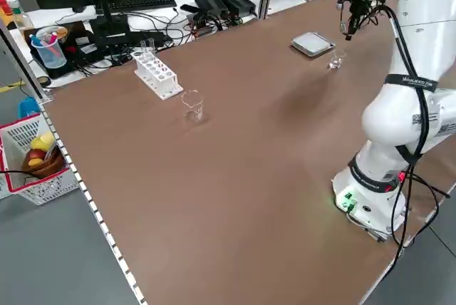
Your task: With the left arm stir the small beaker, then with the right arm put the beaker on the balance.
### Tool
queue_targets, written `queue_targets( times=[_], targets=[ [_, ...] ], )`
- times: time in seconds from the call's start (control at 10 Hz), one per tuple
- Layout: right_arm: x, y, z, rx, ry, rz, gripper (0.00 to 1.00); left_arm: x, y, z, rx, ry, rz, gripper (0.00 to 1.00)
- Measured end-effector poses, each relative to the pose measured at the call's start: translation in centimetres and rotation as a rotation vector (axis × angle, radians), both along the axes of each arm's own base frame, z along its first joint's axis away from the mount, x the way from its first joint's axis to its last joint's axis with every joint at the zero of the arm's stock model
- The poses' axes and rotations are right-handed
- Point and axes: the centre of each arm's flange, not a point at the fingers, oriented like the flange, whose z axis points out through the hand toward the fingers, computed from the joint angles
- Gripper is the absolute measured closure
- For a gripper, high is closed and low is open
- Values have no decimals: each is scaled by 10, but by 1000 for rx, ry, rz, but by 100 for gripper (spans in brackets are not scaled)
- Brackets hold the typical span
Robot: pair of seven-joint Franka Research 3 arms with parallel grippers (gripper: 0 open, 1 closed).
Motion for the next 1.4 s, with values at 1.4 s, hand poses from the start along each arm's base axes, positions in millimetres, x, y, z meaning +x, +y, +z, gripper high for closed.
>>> queue_targets(
  times=[1.4],
  targets=[
    [0, 1, 0, 0, 0, 2, 0, 6, 1, 14, 31, -11, 8, 92]
  ],
)
